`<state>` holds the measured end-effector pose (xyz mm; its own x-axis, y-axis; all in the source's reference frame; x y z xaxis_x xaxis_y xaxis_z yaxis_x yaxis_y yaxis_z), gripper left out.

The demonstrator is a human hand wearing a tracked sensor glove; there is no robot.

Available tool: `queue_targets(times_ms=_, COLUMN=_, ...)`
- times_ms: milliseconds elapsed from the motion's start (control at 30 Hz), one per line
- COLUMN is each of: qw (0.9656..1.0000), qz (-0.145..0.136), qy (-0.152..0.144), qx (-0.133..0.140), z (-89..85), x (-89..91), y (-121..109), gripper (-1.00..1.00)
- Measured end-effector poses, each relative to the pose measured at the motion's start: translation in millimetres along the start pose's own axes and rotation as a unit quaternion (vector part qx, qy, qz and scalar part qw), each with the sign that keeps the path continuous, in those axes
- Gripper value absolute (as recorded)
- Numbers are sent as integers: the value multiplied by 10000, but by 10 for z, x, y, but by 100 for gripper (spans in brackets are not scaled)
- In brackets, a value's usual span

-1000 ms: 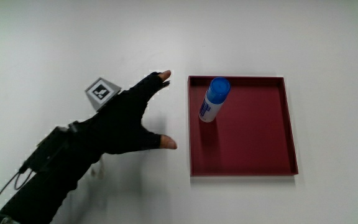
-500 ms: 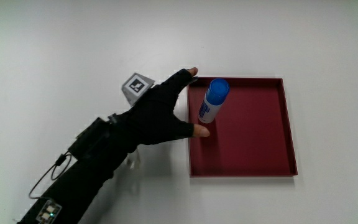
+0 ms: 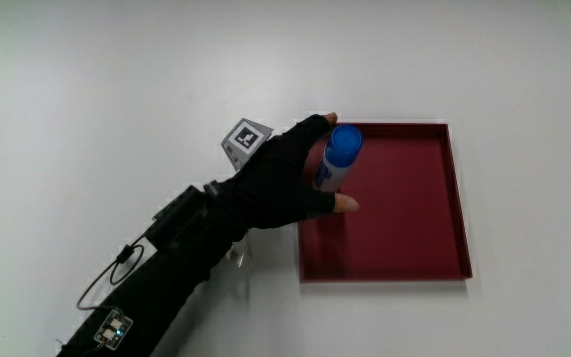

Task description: Pick glue from plate

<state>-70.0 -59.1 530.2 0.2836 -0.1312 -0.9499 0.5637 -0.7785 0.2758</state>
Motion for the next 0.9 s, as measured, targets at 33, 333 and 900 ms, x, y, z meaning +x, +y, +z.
queue_targets(times_ms=33, qw=9999, qz=-37, qy=0, qx=131, z=5, x=-17, y=2, gripper=21)
queue_targets(times_ms=333, qw=9979, qz=10, qy=173, qx=629, z=17, x=10, y=-46, gripper=68)
queue_targets(times_ms=900, qw=9944, qz=-637, qy=-280, qx=801, z=265, x=432, y=-258, gripper=100)
